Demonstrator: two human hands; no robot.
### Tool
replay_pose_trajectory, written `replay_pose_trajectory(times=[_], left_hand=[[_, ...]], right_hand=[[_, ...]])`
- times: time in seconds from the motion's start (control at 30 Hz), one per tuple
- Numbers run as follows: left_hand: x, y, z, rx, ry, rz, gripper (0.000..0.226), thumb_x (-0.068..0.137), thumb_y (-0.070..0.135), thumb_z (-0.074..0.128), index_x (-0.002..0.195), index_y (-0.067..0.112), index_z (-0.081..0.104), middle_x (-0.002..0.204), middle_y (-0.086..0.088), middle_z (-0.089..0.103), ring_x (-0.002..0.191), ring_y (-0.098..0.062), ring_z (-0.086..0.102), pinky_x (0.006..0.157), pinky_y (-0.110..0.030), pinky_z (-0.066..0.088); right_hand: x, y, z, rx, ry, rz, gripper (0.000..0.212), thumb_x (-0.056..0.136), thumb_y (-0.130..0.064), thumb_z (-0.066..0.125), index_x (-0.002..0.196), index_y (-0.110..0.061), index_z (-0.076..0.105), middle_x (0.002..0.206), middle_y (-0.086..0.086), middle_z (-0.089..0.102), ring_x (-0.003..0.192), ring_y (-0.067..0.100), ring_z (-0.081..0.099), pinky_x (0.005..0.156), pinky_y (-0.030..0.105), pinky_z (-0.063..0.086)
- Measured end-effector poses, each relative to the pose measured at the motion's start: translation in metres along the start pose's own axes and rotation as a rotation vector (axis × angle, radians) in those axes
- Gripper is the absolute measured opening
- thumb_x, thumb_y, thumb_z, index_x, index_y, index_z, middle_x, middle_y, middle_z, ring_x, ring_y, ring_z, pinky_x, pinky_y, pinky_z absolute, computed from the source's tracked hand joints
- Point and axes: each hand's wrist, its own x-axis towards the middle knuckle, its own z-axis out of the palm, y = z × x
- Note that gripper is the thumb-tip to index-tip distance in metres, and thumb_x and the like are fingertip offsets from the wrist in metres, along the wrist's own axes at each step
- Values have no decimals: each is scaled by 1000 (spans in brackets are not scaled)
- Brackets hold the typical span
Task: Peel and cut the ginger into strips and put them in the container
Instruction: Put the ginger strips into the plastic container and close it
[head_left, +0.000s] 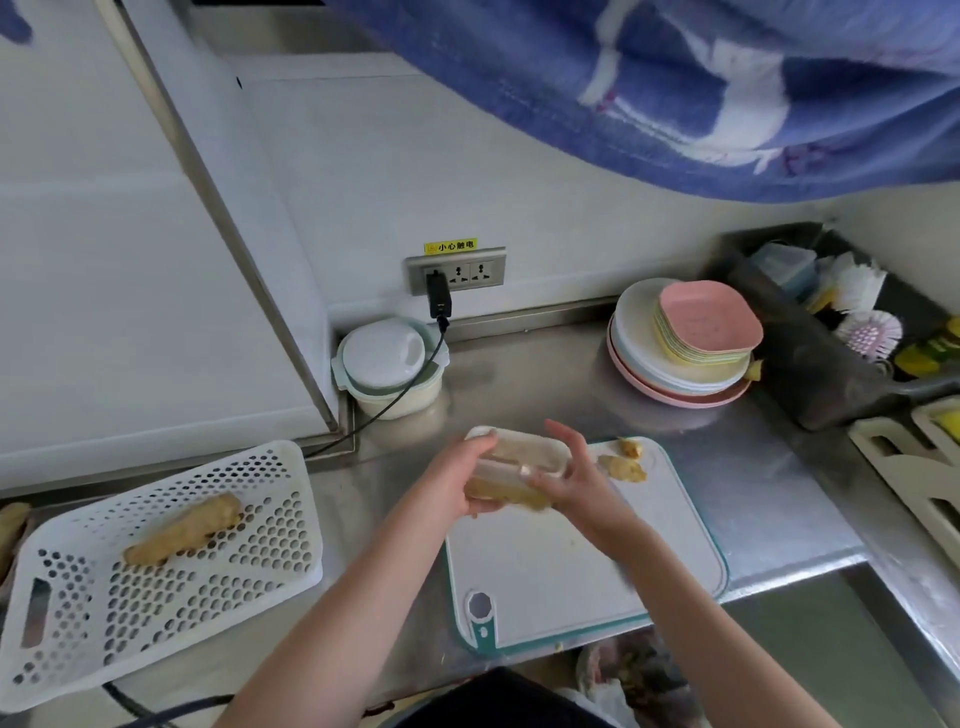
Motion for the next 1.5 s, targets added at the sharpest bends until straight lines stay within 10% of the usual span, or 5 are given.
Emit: replay_pose_trajectory(times=[0.33,0.47,0.7,1.2,1.5], left_hand=[[-18,0,-4,262,-141,333,21,83,43,68,87,25,57,86,7,67,80,-4,65,68,-16,49],[-20,-4,0,165,-160,392,82,55,54,78,120,18,42,112,-5,62,102,-19,64,91,-39,53],[-23,-6,5,92,-123,495,31,78,37,72,96,18,55,98,-5,67,89,-17,68,81,-35,56],[-12,-15,7,464,-1,823,73,50,29,93,105,26,46,103,4,62,90,-5,62,77,-22,53],[-26,-13,16,217,-7,639,62,49,40,86,102,27,55,98,-3,67,83,-12,66,71,-34,57]], right_hand=[[-6,-10,-2,-21,159,-24,52,71,-52,75,111,-22,60,103,7,60,81,17,64,63,28,54],[-8,-17,1,-25,136,-60,50,72,-53,74,110,-23,59,102,7,62,81,17,65,65,27,52],[-9,-18,3,-84,182,-158,32,85,-34,68,106,-14,55,86,2,62,74,11,63,64,28,55],[-9,-43,-7,-60,43,272,78,78,-81,41,123,-18,53,98,7,64,71,21,66,51,23,47],[-16,-31,-12,-315,102,-477,54,77,-51,63,128,-38,52,125,-7,57,116,9,52,93,26,44]])
